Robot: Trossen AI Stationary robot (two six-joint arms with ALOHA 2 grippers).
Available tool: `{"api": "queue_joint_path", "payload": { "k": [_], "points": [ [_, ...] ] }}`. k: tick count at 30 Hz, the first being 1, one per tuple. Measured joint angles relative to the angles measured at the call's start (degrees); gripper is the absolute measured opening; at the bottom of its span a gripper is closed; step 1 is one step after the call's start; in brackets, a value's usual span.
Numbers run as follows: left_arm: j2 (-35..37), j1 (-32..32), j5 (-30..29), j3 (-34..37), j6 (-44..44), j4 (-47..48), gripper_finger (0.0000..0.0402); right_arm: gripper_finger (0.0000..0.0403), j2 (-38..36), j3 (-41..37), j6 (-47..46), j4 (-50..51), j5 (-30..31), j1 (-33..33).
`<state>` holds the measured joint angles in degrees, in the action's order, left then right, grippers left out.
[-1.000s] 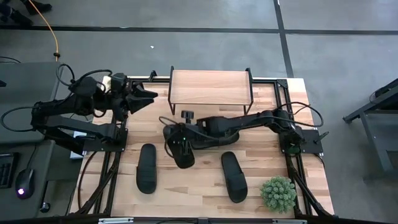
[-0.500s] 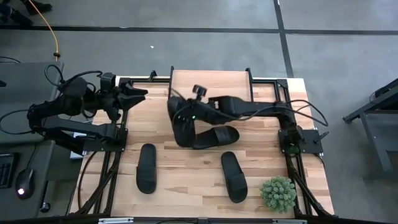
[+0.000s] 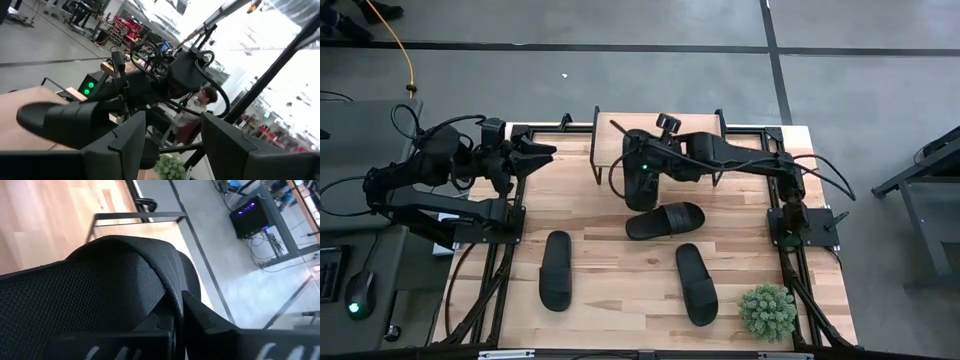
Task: Pick and place slides into the shelf
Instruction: Put the black slide on the shelf
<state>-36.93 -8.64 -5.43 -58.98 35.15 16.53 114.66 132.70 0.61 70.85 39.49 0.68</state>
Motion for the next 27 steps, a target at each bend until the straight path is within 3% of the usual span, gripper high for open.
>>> {"api": "queue_joint_path", "payload": {
  "k": [20,27],
  "points": [
    [-0.04,-0.02,-3.3,0.0,0.68,-0.06,0.0177,0.0,-9.67,-0.02,6.33,1.41,-6.37,8.49],
    [-0.04,0.0,-4.49,0.0,-0.45,0.02,0.0177,0.0,-13.02,-0.02,8.88,1.84,-12.96,12.93]
  ]
}}
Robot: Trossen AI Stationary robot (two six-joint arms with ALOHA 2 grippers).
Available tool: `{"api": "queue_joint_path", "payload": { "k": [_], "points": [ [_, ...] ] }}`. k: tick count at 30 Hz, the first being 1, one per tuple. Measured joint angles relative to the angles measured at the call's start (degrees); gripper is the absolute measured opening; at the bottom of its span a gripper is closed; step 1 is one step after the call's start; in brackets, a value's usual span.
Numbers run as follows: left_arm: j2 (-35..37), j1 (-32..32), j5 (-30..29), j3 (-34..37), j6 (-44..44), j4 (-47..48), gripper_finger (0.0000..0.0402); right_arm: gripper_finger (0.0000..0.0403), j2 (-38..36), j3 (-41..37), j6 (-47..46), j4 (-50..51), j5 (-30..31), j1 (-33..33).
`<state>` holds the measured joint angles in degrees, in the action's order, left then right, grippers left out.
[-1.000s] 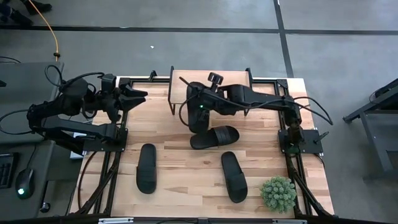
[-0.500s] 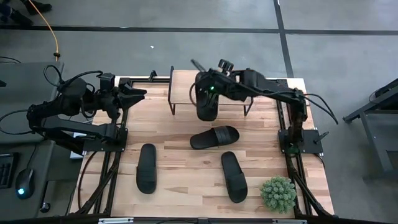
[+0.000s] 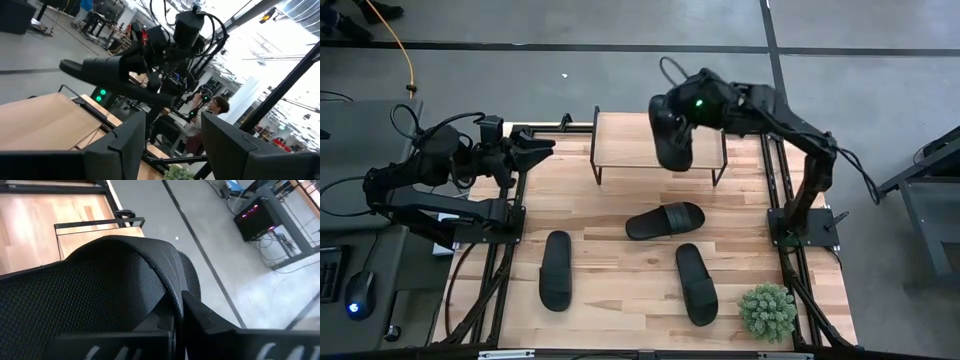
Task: Pick and place slides into the shelf
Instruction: Put the black slide on the shelf
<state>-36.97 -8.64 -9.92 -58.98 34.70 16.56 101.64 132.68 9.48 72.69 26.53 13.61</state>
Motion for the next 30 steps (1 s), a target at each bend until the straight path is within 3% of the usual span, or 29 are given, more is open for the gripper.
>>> {"api": "queue_joint_path", "payload": {
  "k": [10,18,30],
  "points": [
    [-0.02,-0.02,-1.37,0.0,-1.99,0.48,0.0177,0.0,-0.94,0.0,0.04,7.57,-3.88,3.89],
    [-0.01,-0.01,-3.16,0.0,-2.12,1.85,0.0177,0.0,-2.1,-0.02,-0.31,8.28,-12.33,4.25],
    [-0.02,0.0,-3.25,0.0,-1.95,3.8,0.0177,0.0,-11.29,-0.17,-4.79,10.56,-13.59,1.04]
  ]
}}
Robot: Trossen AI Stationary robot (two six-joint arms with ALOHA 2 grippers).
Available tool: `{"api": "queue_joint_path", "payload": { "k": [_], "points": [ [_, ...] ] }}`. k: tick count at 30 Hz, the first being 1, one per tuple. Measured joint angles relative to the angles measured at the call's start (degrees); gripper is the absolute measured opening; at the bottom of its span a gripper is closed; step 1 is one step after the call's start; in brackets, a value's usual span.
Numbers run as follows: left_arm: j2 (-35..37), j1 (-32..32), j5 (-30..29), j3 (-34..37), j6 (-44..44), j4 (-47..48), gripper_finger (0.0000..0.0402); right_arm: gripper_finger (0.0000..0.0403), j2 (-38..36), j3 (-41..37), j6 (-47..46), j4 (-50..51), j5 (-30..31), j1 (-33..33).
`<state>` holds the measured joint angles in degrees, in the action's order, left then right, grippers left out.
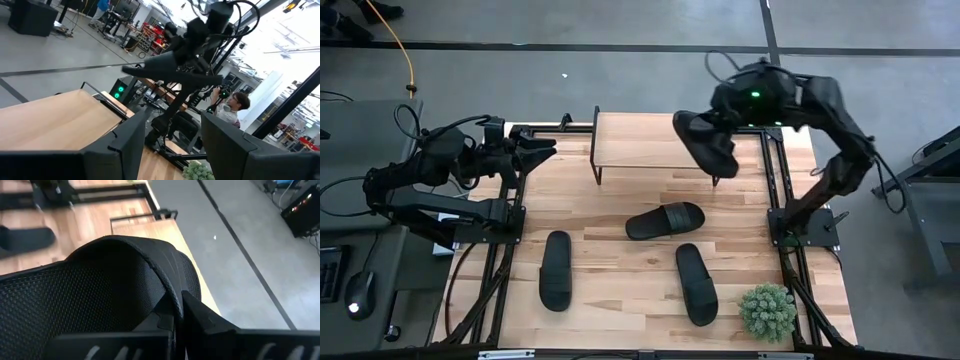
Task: Pick and place slides into the shelf
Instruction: Put the black slide on the shelf
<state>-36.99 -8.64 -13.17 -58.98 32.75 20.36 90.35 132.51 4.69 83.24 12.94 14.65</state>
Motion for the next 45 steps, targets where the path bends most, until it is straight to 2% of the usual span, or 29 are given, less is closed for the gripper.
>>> {"api": "queue_joint_path", "payload": {
  "k": [4,9,14,19,22,25,31,36,45],
  "points": [
    [0.0,-0.02,-1.03,0.0,-0.64,0.0,0.0177,0.0,-4.52,-3.64,-1.53,-3.4,0.66,-1.52],
    [0.01,-0.02,-1.57,0.0,-0.96,-0.02,0.0177,0.0,-11.73,-19.19,-4.38,-12.88,1.98,-4.22],
    [0.02,0.0,-1.55,0.0,-0.64,-0.02,0.0177,0.0,-19.02,-38.22,-7.45,-23.4,10.36,-8.87],
    [0.02,0.0,-1.56,0.0,0.57,-0.04,0.0177,0.0,-21.9,-49.37,-9.26,-28.37,23.48,-12.8],
    [0.02,-0.02,-1.57,0.0,0.7,-0.07,0.0177,0.0,-21.9,-53.16,-11.16,-28.24,31.05,-14.24],
    [0.02,-0.02,-1.64,0.0,0.82,-0.09,0.0177,0.0,-21.72,-56.14,-11.05,-29.23,34.34,-14.83],
    [0.02,-0.02,-2.55,0.0,2.04,-0.11,0.0177,0.0,-21.67,-60.16,-7.95,-30.81,33.5,-14.84],
    [0.02,-0.02,-2.64,0.0,2.03,-0.11,0.0177,0.0,-21.67,-61.85,-2.1,-34.78,30.53,-14.84],
    [0.02,-0.01,-3.17,0.0,2.05,-0.1,0.0177,0.0,-21.68,-62.21,2.59,-36.82,31.81,-13.05]
  ]
}}
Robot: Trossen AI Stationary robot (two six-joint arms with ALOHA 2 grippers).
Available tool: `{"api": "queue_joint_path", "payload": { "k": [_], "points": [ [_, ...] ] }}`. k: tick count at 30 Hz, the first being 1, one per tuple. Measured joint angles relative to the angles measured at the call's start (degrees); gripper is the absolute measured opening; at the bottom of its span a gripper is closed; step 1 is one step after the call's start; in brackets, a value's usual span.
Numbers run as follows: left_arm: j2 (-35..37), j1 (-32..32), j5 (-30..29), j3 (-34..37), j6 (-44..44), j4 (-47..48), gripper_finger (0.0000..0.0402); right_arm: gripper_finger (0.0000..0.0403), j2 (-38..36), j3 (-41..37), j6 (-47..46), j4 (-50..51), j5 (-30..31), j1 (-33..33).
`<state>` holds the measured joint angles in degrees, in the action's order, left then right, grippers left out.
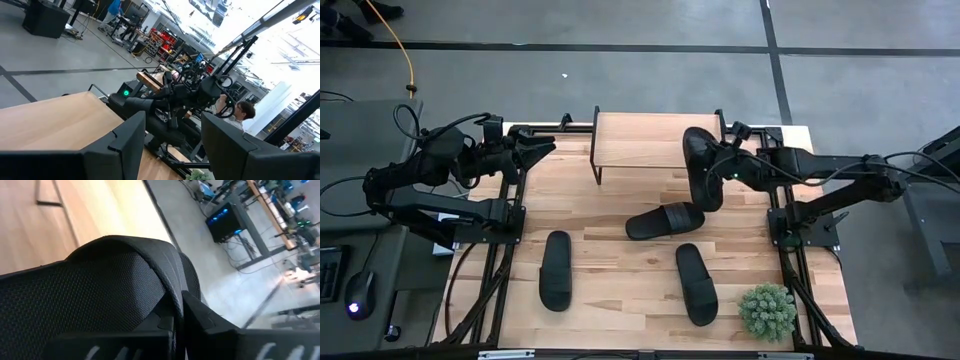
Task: Pick and place slides into the shelf
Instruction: Put the black slide on the shelf
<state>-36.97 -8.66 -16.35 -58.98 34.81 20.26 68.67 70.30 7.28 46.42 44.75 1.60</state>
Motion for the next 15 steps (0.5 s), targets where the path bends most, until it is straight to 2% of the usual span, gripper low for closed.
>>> {"api": "queue_joint_path", "payload": {
  "k": [8,15],
  "points": [
    [0.0,0.0,-0.12,0.0,0.0,0.01,0.0177,0.0,0.0,-0.02,6.77,-4.68,-5.09,6.54],
    [0.0,0.01,-0.11,0.0,0.0,0.01,0.0177,0.0,0.01,-0.02,11.84,-7.81,-12.75,14.56]
  ]
}}
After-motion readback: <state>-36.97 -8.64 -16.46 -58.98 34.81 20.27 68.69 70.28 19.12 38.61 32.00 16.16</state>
